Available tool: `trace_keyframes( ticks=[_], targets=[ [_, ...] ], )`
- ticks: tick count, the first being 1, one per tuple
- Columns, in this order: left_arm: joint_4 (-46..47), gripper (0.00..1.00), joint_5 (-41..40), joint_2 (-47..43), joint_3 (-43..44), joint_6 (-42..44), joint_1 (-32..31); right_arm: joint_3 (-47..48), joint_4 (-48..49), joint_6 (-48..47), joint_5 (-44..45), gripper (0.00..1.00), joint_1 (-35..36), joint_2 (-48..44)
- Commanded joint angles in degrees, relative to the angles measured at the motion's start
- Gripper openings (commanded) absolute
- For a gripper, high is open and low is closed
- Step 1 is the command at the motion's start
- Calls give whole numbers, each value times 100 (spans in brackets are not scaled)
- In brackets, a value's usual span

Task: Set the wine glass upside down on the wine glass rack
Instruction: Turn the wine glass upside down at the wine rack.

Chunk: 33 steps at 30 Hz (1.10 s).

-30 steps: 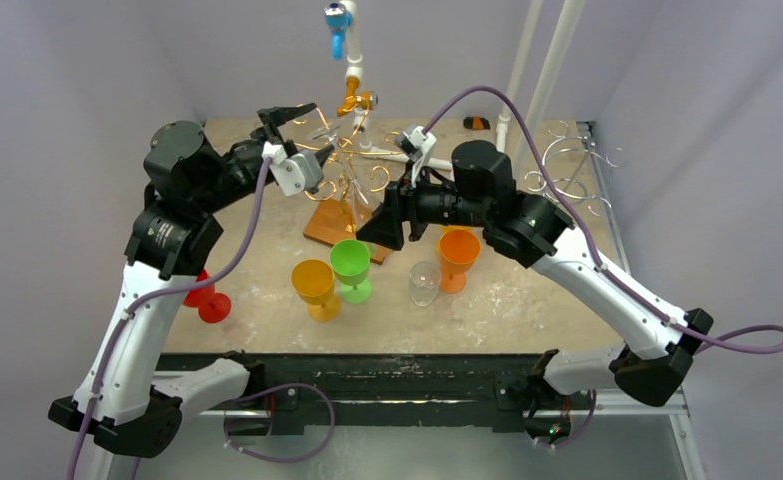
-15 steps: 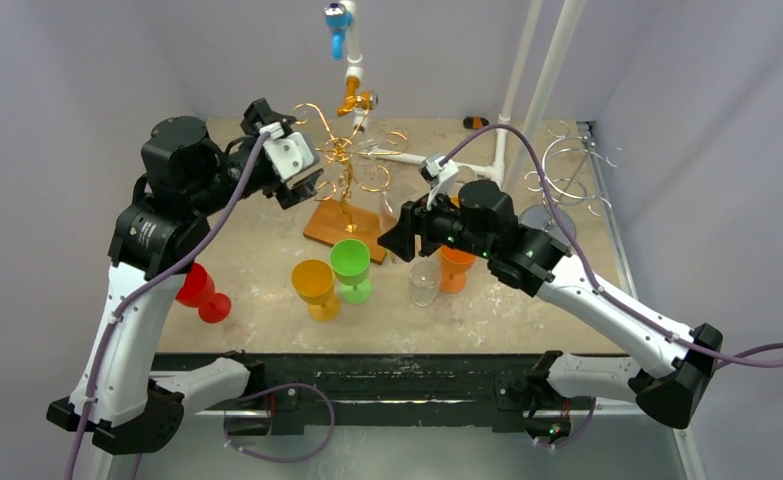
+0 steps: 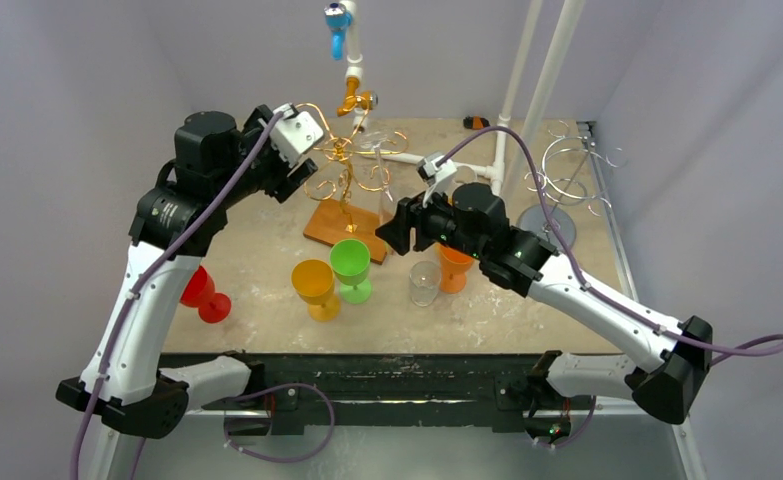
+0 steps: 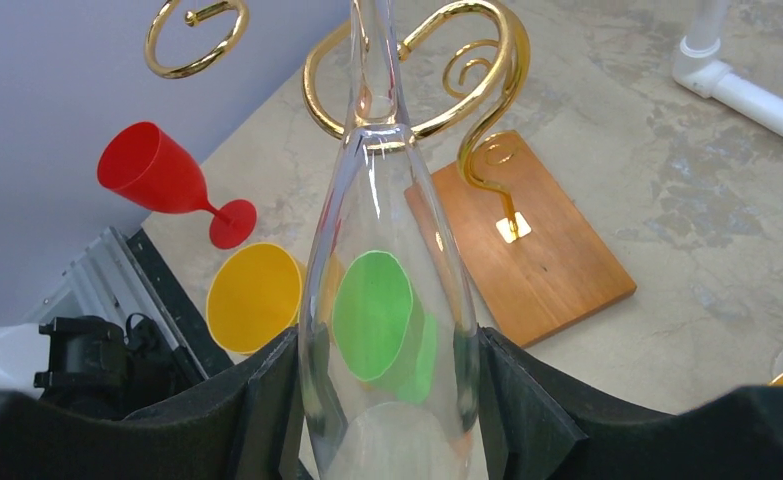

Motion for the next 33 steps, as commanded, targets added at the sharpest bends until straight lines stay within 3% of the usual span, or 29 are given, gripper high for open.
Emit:
trace_keyframes(
  ticks=[1,10,33],
  targets=[
    [-21,65,-1044,123,-71,-539,0,31,536,-204,159,1,145,124],
    [-43,62,-1351,197,-73,-732,9,23,705,-391,529,0,579,402],
    [-27,62,-1257,57,-265,-931,9,290,1639,-1572,639,0,607,1257]
  ],
)
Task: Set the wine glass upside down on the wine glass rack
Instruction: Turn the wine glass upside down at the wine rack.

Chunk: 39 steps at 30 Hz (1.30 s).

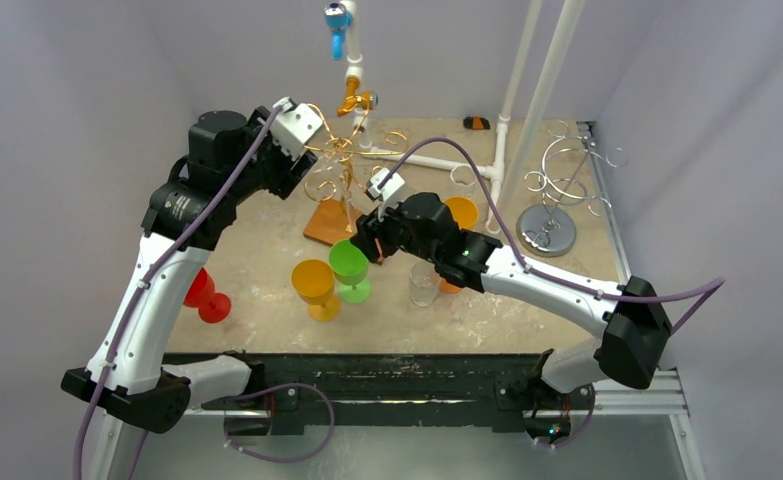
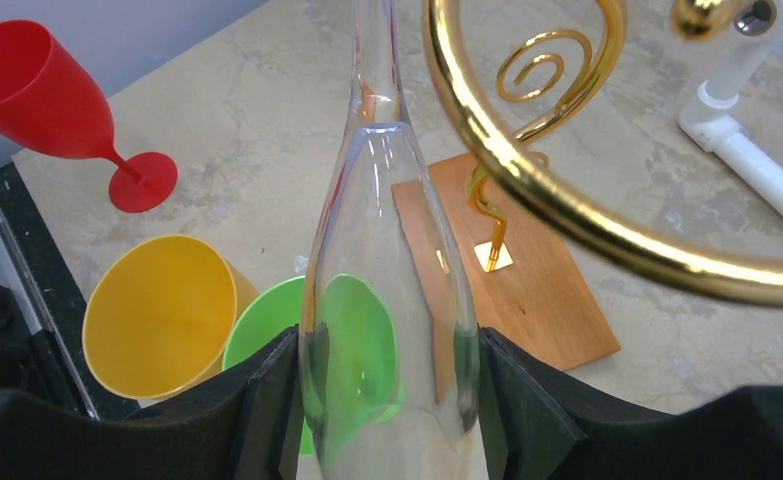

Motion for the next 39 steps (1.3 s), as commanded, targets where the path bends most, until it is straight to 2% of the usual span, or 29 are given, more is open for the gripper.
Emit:
trace_keyframes(
  ticks=[1,7,13,18,30,39],
  targets=[
    [-119,62,-483,-140,-46,-333,9,227,667,-377,85,0,31,-114],
    [-106,62,-462,-179,-73,-356,9,66,1006,-819,-11,0,28,-169],
    [-120,62,-438,-198,-60,-394,9,123,1183,-1268,253,0,35,-74],
    [-97,63,-445,-220,-66,-411,9,68,1453,-1372,278,0,35,132],
    [-107,63,-673,-294,-55,-324,9,-622,3168,-1555,119,0,33,580],
    [-346,63,-959,-255,349,-261,9,-615,3365,-1477,134,0,36,781]
  ],
)
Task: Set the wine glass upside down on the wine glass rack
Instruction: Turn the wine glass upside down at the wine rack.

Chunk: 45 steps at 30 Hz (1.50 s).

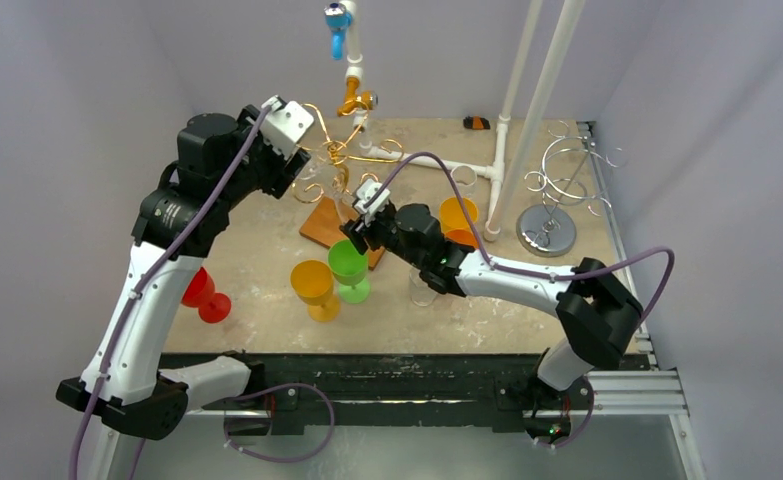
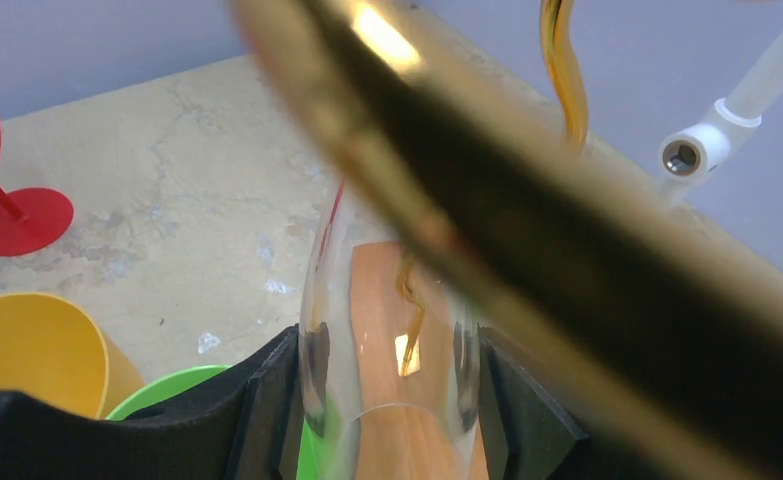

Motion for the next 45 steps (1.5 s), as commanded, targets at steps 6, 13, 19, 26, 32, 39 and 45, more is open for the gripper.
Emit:
trace_keyframes(
  ticks=[6,13,19,26,32,39,45],
  targets=[
    [-276,62,-1085,-80,185,-68,9,-15,899,-47,-289,0,64,-27],
    [-161,62,-1165,-20,47,-76,9,82,1025,-13,-265,0,156,254],
    [-118,62,-1183,-40,-59,-67,9,155,1076,-77,-199,0,279,390],
    [-105,63,-1169,-43,-130,-93,9,117,1173,-140,-227,0,326,425],
    [-70,63,-1139,-15,-171,-102,9,-124,1497,-210,-206,0,337,353],
    [91,63,-1182,33,-387,-89,9,-499,2010,-117,-237,0,337,245],
    [165,63,-1204,91,-459,-76,9,-613,2228,-52,-281,0,331,265]
  ],
)
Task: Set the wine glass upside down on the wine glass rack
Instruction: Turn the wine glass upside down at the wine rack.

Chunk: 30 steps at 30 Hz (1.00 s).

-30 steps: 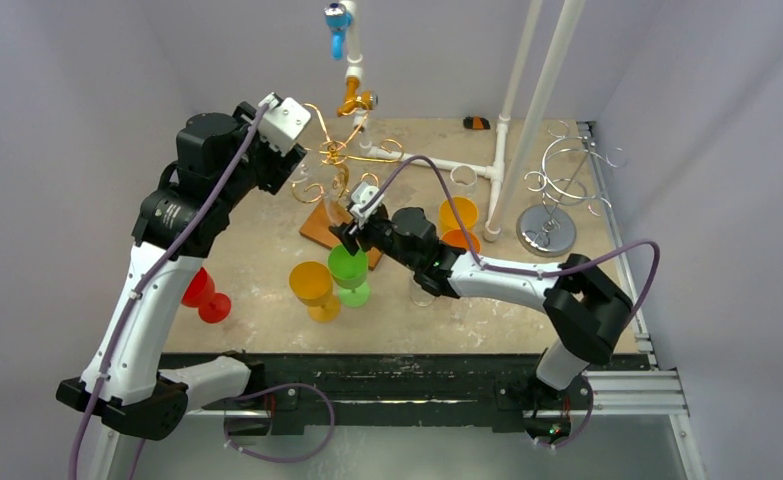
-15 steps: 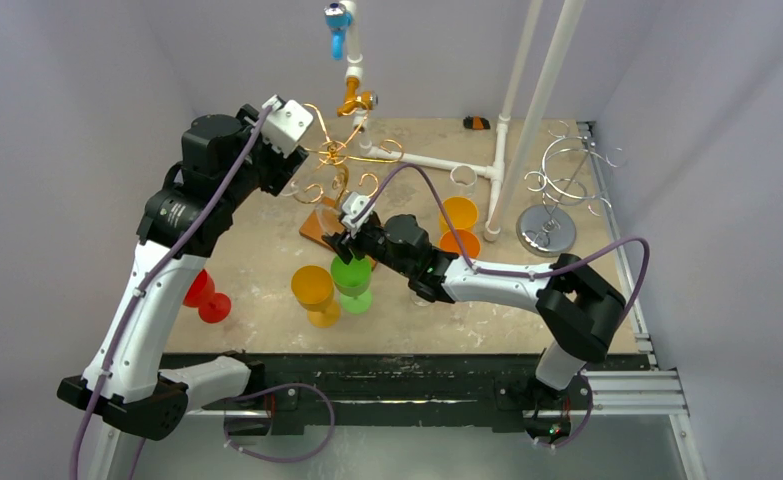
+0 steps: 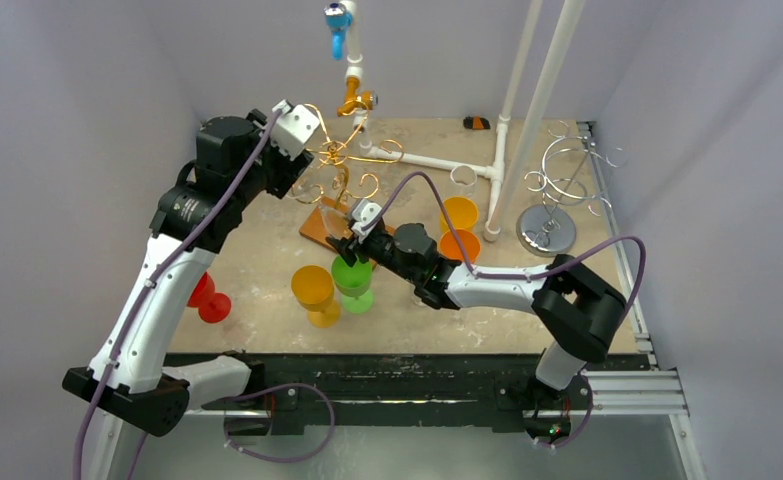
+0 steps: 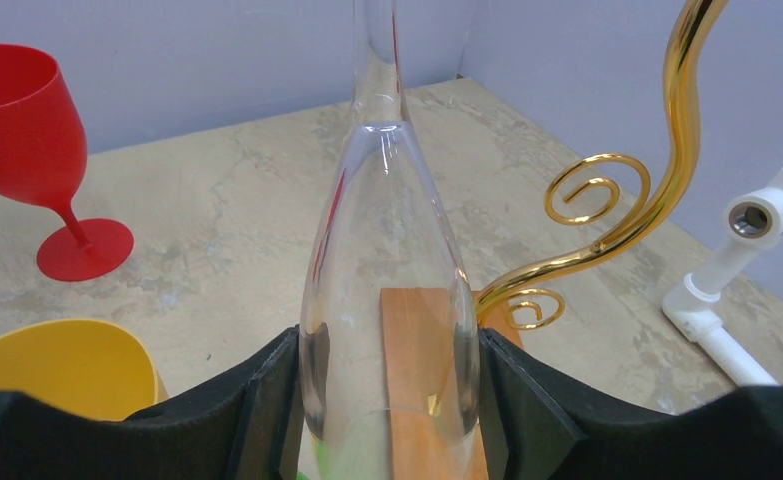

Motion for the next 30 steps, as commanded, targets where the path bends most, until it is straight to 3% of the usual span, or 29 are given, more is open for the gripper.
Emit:
trace_keyframes(
  ticks=[1,9,18,30],
  targets=[
    [-150,63,-646,21,-69,-167,9,-117,541,33,-75,0,15,-175],
    [-32,65,-829,77,-4,-133,9,-20,546,-158,-122,0,23,-83],
    [187,74,-1247,261,620,-440,40,-62,838,-218,-248,0,24,36],
    [243,76,-1414,178,252,-634,77,-317,1650,-357,-497,0,20,197]
  ],
)
